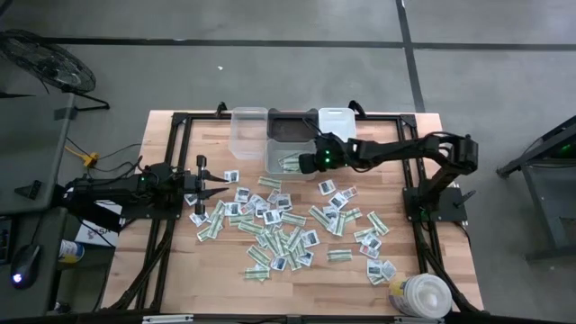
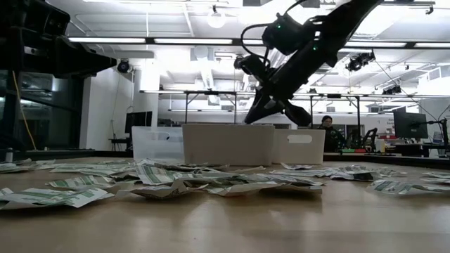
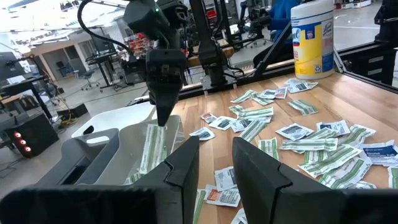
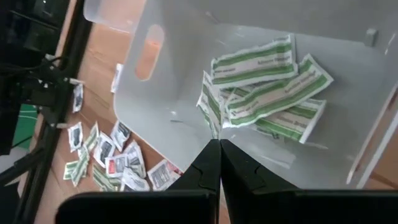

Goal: Pick & Place First Aid Supplies
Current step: Put the bandage pack into the gray bin

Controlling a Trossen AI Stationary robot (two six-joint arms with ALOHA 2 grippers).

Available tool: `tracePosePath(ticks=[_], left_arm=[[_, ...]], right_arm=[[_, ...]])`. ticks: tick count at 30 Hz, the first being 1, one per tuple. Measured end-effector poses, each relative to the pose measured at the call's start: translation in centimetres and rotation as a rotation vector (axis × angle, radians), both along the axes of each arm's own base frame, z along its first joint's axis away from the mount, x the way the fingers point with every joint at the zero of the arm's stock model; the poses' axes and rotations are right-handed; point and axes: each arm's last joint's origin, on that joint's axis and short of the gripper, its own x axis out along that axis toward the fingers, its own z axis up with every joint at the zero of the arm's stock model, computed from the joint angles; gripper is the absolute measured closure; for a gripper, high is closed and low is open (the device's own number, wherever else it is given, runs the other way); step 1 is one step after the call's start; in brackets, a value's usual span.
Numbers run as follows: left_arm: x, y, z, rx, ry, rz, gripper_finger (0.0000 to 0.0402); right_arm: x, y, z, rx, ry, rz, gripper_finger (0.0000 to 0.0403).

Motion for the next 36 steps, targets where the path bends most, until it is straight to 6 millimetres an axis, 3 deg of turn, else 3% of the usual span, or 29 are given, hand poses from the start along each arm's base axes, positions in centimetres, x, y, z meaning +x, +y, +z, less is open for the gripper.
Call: tracePosePath(ticks=[9,22,29,36], left_arm=[[0.0,0.0,0.0,0.0,0.0,0.0,0.0305],[0.0,0.0,0.0,0.0,0.0,0.0,0.0305],[0.0,0.0,0.0,0.0,0.0,0.0,0.0305],[0.0,0.0,0.0,0.0,0.0,0.0,0.0305]], right_arm=[[-0.2,0.0,-0.1,0.0,0.023,-0.012,0.0392],[-0.8,0.2,-0.2,0.014,0.091,0.0,0.0277],[-3.3,2.3,1.7,0.012,0.224,0.105,0.0268],[-6.9,5.0,2.7,0.048,0.455,0.329,0.0268]])
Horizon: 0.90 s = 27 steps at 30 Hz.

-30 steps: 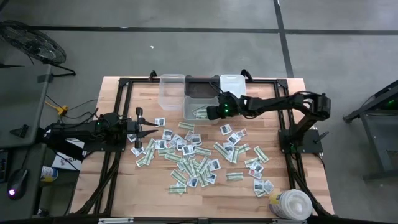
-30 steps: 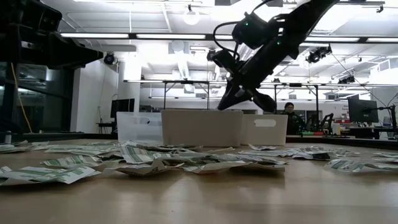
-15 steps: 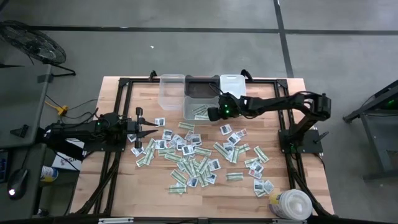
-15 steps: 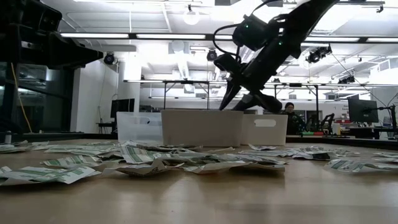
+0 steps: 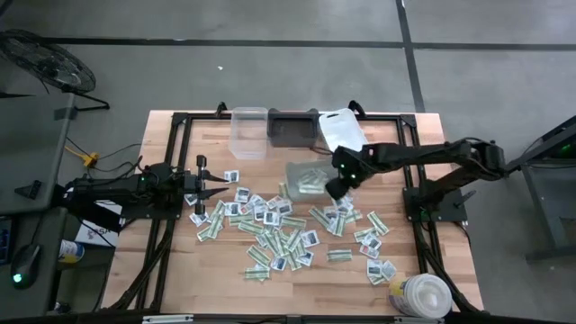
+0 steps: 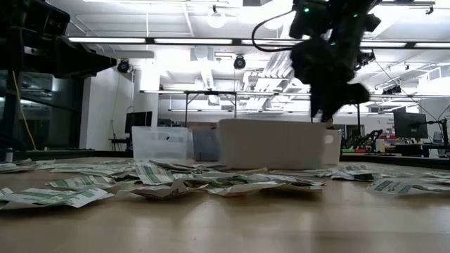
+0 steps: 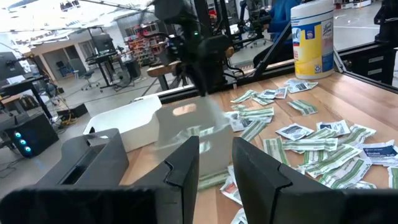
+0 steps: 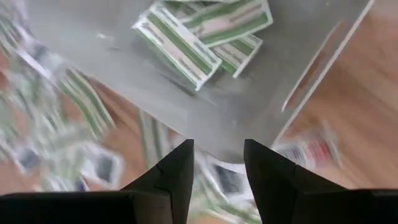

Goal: Pick & Place First Aid Supplies
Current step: Put the bandage pack into the gray bin

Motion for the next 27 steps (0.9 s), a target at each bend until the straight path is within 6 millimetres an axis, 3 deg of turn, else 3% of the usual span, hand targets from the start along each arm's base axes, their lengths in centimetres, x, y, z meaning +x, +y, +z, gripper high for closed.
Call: tracePosePath(ticks=[14,22,27], left_arm=[[0.0,0.0,0.0,0.0,0.0,0.0,0.0305],[0.0,0.0,0.0,0.0,0.0,0.0,0.0305],[0.0,0.0,0.0,0.0,0.0,0.0,0.0305]], right_arm=[[0.0,-0.8,1.7,-0.145,-0.122,-0.096,0.0268],[-3.3,1.7,3.3,-0.145,-0.004,-0.156,0.0268],[-5.3,3.8,2.8,-0.168,0.153,-0.036,0.0268]])
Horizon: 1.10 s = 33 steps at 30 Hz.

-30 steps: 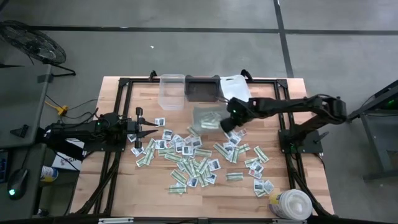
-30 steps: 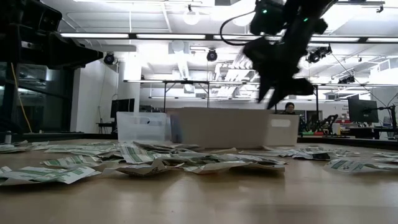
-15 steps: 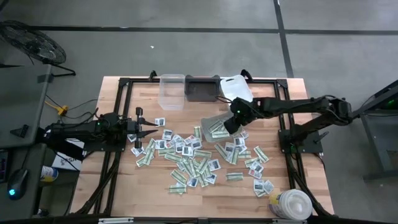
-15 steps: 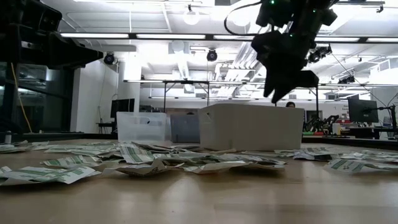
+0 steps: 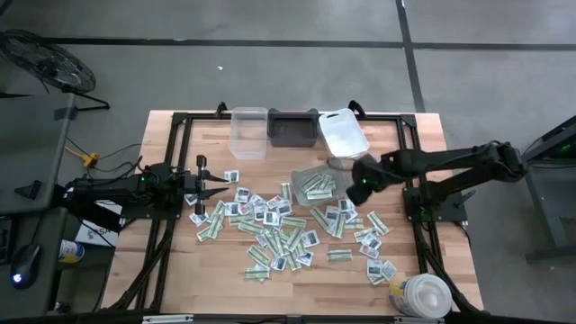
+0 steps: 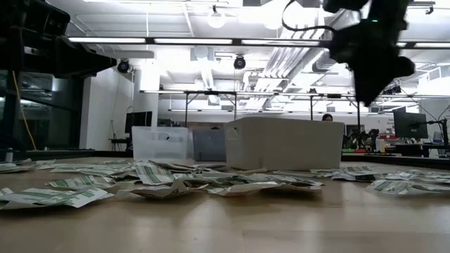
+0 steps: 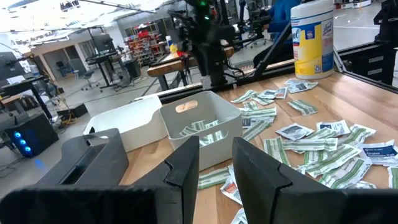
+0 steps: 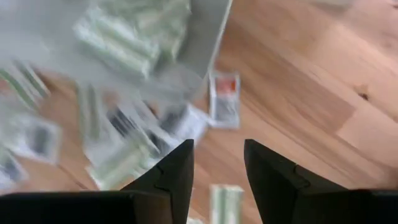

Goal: Pick & Place First Aid Supplies
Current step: Put the bandage pack into the gray bin

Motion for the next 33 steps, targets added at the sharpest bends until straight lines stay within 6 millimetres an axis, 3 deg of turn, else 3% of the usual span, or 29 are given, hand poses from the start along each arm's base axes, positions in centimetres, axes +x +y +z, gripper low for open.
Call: tracePosePath(ticks=[7,12,18,33], left_arm=[[0.0,0.0,0.0,0.0,0.0,0.0,0.0305],[0.0,0.0,0.0,0.0,0.0,0.0,0.0305],[0.0,0.0,0.0,0.0,0.0,0.0,0.0305],[0.0,0.0,0.0,0.0,0.0,0.0,0.0305]], right_arm=[[-0.6,0.6,-3.4,-0.12,0.068,0.351,0.0268],[-0.6,0.5,-5.7,-0.221,0.035,0.481,0.0268],[-0.2,0.4,-7.3,-0.296,-0.033,0.54,0.0268],[4.4,0.2,-7.8,-0.329,-0.169,0.509,0.0268]])
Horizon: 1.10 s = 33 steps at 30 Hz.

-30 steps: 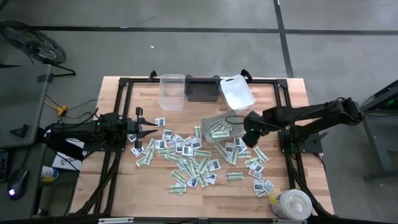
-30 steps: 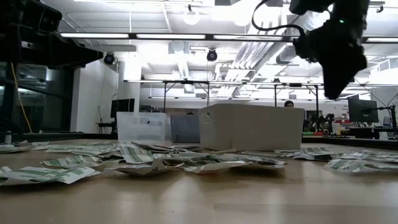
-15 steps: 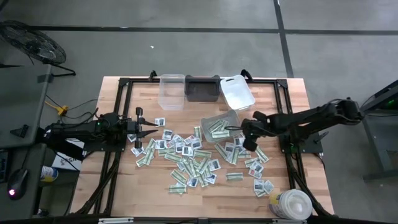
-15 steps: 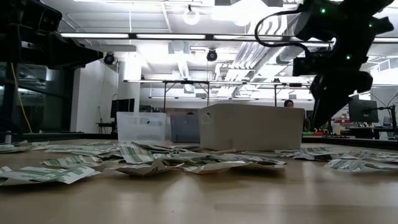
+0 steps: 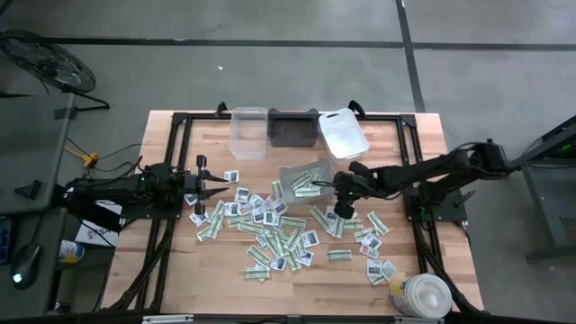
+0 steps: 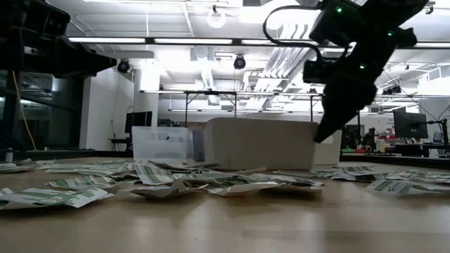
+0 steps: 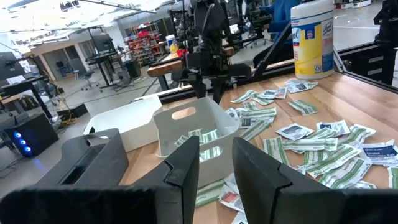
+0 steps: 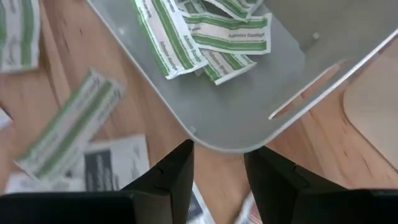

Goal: Pick & Place First Aid Supplies
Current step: Put the bandage pack into the gray bin

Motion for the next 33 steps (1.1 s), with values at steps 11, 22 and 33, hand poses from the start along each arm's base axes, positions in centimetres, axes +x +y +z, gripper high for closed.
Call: tracePosePath(ticks=[11,22,33], left_arm=[[0.0,0.0,0.0,0.0,0.0,0.0,0.0305],[0.0,0.0,0.0,0.0,0.0,0.0,0.0305],[0.0,0.0,0.0,0.0,0.0,0.0,0.0305]], right_arm=[[1.0,0.3,0.7,0.233,-0.021,-0.156,0.0268],[2.9,1.1,1.3,0.394,-0.201,-0.151,0.0268],[5.7,1.0,-2.0,0.257,-0.235,0.026,0.0268]])
